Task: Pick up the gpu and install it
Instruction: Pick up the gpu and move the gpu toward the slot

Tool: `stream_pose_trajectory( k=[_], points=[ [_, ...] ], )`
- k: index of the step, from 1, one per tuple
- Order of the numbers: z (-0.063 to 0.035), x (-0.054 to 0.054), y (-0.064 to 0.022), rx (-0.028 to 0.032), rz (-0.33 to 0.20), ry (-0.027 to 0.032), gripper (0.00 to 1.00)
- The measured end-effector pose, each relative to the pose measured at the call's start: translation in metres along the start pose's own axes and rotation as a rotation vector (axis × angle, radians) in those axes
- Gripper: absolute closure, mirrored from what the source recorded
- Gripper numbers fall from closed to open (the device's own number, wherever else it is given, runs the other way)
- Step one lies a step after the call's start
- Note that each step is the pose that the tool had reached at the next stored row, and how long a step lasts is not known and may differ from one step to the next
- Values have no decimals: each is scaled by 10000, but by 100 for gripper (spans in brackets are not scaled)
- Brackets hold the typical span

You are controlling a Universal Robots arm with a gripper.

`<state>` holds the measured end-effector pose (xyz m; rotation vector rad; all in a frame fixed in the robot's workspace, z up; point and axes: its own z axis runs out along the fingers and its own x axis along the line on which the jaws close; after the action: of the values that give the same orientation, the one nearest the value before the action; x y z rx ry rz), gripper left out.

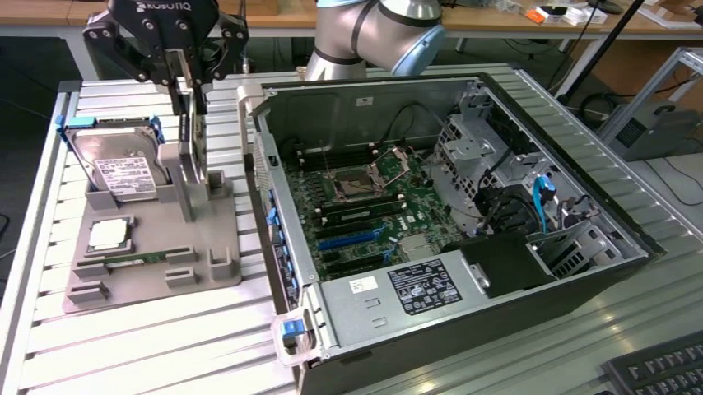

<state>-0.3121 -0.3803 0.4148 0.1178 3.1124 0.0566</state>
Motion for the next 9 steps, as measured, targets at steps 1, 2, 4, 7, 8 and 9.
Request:
stream_pose_trajectory(
  k=[1,2,4,7,8,9],
  points=[
    [-6,0,0,0,0,0,73],
    [-9,0,1,0,0,0,73],
    [-14,0,1,0,0,0,73],
    [-22,-1,1,0,0,0,73],
    [-25,-1,1,-1,0,0,73],
    [-28,-1,1,0,0,0,73]
  ],
)
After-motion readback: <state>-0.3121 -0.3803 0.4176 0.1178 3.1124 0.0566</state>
